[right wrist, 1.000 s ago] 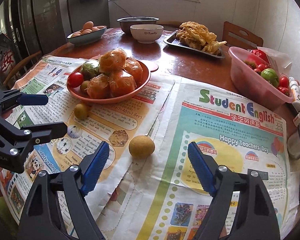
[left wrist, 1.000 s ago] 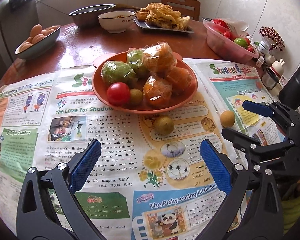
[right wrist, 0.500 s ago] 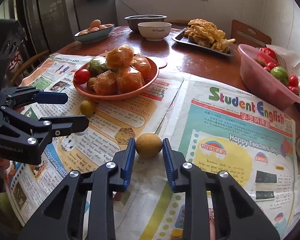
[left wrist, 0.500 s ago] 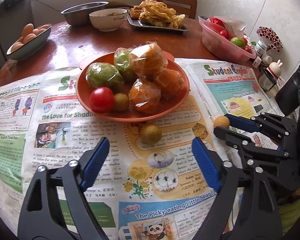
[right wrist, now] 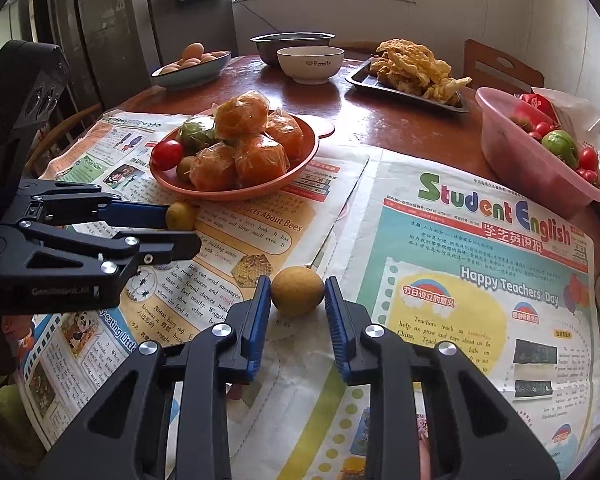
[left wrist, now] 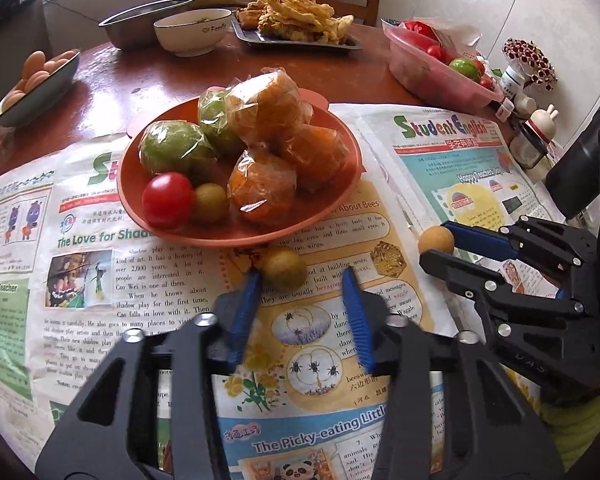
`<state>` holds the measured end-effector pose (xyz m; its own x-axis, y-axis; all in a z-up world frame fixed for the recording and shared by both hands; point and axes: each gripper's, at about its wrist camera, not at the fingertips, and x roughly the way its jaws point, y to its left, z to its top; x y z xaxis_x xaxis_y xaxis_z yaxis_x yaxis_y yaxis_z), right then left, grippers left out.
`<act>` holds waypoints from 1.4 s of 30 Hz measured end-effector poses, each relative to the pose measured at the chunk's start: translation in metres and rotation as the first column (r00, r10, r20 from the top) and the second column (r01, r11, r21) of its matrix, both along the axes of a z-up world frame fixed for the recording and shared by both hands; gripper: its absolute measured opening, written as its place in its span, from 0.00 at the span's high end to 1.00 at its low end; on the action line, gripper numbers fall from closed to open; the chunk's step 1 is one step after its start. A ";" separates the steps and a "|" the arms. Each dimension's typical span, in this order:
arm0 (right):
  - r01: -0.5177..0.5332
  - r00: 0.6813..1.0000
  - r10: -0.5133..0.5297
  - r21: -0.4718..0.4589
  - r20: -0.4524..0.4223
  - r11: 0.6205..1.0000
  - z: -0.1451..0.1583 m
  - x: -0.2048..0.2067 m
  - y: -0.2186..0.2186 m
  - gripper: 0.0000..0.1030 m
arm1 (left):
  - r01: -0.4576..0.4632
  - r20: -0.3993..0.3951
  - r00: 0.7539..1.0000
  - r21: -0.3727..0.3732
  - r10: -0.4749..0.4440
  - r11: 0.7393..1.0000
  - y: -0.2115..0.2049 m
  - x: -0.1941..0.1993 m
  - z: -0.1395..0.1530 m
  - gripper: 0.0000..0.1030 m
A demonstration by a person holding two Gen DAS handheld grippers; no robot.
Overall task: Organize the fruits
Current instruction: 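Close the right tool on a brown round fruit while the left tool grasps a small yellow-green fruit, then lift and carry the brown fruit and yellow-green fruit over the orange plate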
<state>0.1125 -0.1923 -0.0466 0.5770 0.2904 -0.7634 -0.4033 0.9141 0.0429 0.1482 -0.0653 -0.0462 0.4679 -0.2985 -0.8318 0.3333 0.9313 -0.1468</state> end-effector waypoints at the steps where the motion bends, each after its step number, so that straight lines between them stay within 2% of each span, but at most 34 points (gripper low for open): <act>1: -0.003 1.000 0.003 0.003 -0.001 1.000 0.000 -0.001 0.000 0.74 | 0.000 0.003 1.000 0.005 0.000 1.000 0.000 0.001 0.000 0.77; 4: -0.007 1.000 0.007 0.004 -0.001 1.000 0.001 -0.001 0.001 0.74 | -0.001 0.007 1.000 0.020 0.001 1.000 -0.001 0.002 -0.001 0.85; 12: -0.011 1.000 0.010 0.036 0.013 0.999 0.010 -0.003 0.002 0.74 | 0.017 -0.025 1.000 -0.018 -0.017 1.000 0.008 -0.003 0.004 0.85; 24: -0.037 0.998 0.035 0.040 0.048 0.999 0.029 -0.005 0.017 0.74 | -0.015 0.021 1.000 -0.036 0.016 0.999 0.037 -0.012 0.034 0.85; 42: -0.050 0.995 0.045 0.053 0.094 0.997 0.060 0.013 0.036 0.74 | -0.027 0.077 0.997 -0.057 0.031 0.998 0.054 0.013 0.069 0.85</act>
